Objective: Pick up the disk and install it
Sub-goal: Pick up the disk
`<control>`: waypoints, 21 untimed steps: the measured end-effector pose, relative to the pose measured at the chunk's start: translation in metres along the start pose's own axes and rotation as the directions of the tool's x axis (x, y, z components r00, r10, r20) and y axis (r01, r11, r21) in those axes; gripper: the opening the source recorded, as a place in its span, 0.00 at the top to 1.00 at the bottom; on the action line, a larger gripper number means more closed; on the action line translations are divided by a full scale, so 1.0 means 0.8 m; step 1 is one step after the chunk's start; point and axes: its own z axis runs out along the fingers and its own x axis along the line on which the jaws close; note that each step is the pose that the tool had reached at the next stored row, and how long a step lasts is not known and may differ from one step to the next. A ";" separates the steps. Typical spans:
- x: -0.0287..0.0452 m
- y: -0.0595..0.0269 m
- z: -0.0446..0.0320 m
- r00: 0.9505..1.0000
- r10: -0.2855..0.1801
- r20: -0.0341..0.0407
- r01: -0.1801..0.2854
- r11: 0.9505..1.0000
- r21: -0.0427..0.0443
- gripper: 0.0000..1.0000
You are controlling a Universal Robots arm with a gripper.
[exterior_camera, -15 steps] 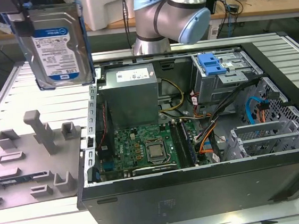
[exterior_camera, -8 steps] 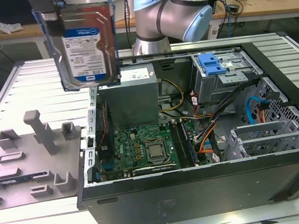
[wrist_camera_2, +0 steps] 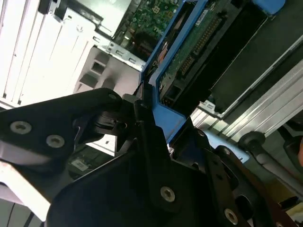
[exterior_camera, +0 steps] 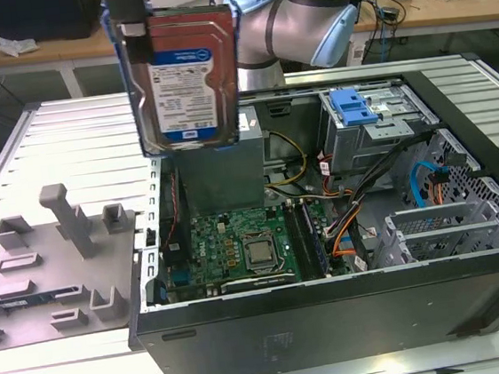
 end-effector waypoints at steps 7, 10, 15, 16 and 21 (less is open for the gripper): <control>0.0282 -0.042 -0.0029 1.000 0.000 0.000 0.000 1.000 -0.001 0.63; 0.0384 -0.053 -0.0035 1.000 0.000 0.000 0.000 1.000 -0.001 0.63; 0.0576 -0.070 -0.0045 1.000 0.000 0.000 0.000 1.000 -0.001 0.63; 0.0611 -0.073 -0.0047 1.000 0.000 0.000 0.000 1.000 -0.001 0.63; 0.0808 -0.094 -0.0055 1.000 0.000 0.000 0.000 1.000 -0.001 0.63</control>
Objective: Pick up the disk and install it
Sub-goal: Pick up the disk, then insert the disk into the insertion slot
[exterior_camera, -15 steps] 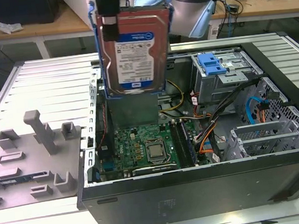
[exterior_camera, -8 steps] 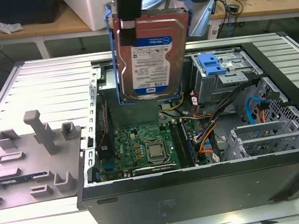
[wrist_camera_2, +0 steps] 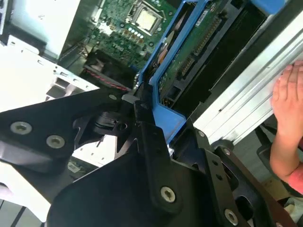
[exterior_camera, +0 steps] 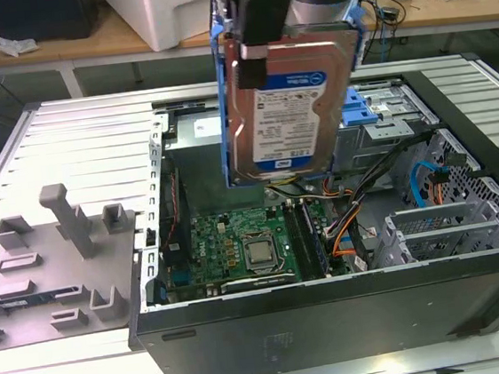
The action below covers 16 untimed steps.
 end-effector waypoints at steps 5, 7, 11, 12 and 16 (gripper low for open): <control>0.0109 -0.012 -0.0005 1.000 0.000 0.000 0.000 1.000 0.000 0.63; 0.0110 -0.013 -0.0005 1.000 0.000 -0.001 0.000 1.000 0.000 0.63; 0.0110 -0.013 -0.0006 1.000 0.000 -0.001 0.000 1.000 0.000 0.63; 0.0110 -0.013 -0.0006 1.000 0.000 -0.001 0.000 1.000 0.000 0.63; 0.0110 -0.013 -0.0006 1.000 0.000 -0.001 0.000 1.000 0.000 0.63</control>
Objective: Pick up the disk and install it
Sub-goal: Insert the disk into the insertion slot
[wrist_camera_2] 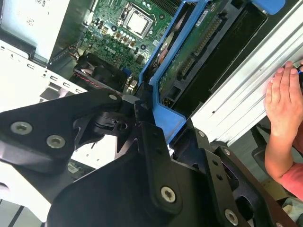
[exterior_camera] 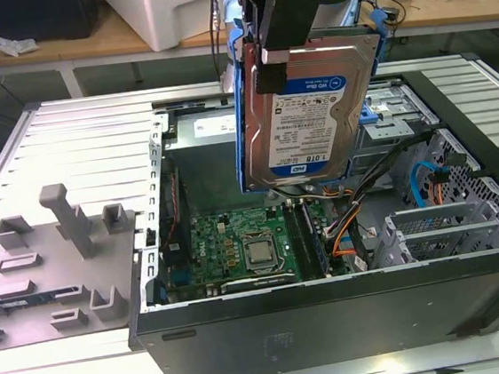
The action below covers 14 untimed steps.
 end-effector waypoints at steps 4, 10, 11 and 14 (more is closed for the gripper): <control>0.0000 0.000 0.0002 1.000 0.000 0.000 0.000 1.000 0.005 0.63; -0.0002 0.000 0.0000 1.000 0.001 -0.004 -0.001 1.000 0.030 0.63; -0.0002 0.000 0.0000 1.000 0.001 -0.004 -0.001 1.000 0.030 0.63; -0.0002 0.000 -0.0001 1.000 0.001 -0.003 -0.001 0.999 0.032 0.63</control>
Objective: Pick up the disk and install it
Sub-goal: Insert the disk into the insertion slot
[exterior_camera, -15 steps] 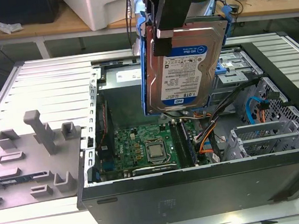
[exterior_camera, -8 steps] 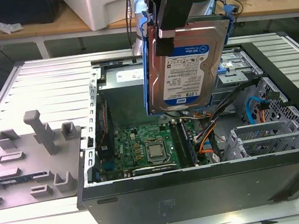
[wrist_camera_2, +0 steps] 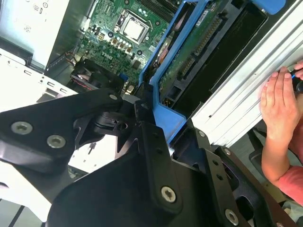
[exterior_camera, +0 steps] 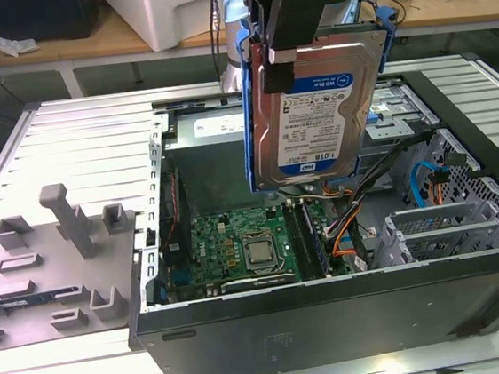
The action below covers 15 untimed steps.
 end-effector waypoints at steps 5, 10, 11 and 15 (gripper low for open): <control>0.0006 0.000 0.0001 1.000 0.000 0.004 0.000 1.000 0.004 0.63; 0.0056 0.000 0.0003 1.000 0.001 0.016 -0.001 1.000 0.007 0.63; 0.0063 0.000 0.0004 1.000 0.002 0.016 -0.002 1.000 0.007 0.63; 0.0073 0.000 0.0004 1.000 0.023 0.017 -0.023 1.000 0.007 0.63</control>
